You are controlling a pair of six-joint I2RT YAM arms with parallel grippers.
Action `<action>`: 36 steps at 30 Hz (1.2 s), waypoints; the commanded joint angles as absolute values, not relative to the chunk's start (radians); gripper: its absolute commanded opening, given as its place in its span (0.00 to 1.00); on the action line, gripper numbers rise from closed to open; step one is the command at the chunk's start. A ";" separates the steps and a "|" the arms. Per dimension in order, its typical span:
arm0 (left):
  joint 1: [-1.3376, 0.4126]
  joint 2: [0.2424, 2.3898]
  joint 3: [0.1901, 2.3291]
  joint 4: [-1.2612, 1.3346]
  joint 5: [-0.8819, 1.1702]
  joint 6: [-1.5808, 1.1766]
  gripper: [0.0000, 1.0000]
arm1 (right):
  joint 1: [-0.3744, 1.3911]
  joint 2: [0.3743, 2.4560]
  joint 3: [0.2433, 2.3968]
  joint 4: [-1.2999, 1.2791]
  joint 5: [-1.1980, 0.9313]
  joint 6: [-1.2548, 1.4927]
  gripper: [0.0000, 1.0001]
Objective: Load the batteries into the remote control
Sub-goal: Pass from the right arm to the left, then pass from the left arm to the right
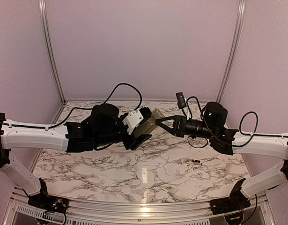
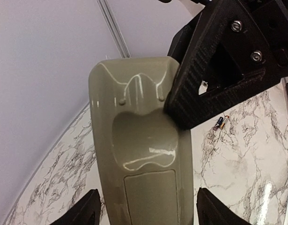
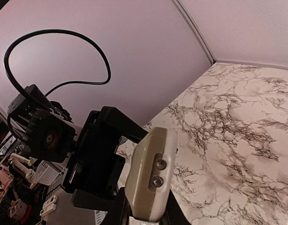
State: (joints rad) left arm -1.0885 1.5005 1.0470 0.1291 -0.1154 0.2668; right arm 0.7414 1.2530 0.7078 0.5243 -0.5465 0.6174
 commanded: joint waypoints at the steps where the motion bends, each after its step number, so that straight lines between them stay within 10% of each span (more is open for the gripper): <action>1: -1.126 1.519 1.077 0.095 -0.213 0.320 0.65 | 0.738 1.263 0.712 0.560 -0.563 0.641 0.00; 6: -1.132 1.514 1.071 0.110 -0.231 0.313 0.43 | 0.738 1.264 0.717 0.545 -0.567 0.646 0.00; 11: -1.134 1.521 1.081 0.107 -0.212 0.288 0.30 | 0.736 1.266 0.734 0.506 -0.557 0.634 0.44; 16: -1.143 1.541 1.100 0.089 -0.201 0.254 0.28 | 0.736 1.289 0.751 0.483 -0.539 0.632 0.51; 28: -1.160 1.566 1.122 0.057 -0.202 0.225 0.28 | 0.733 1.345 0.768 0.487 -0.548 0.656 0.18; 36: -1.160 1.487 1.027 0.050 -0.179 0.213 0.66 | 0.713 1.340 0.755 0.471 -0.574 0.651 0.00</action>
State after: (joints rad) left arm -1.1484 1.5562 1.0805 0.0662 -0.2169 0.2218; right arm 0.7399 1.3411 0.7334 0.4843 -0.5705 0.6712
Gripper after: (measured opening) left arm 0.604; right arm 0.206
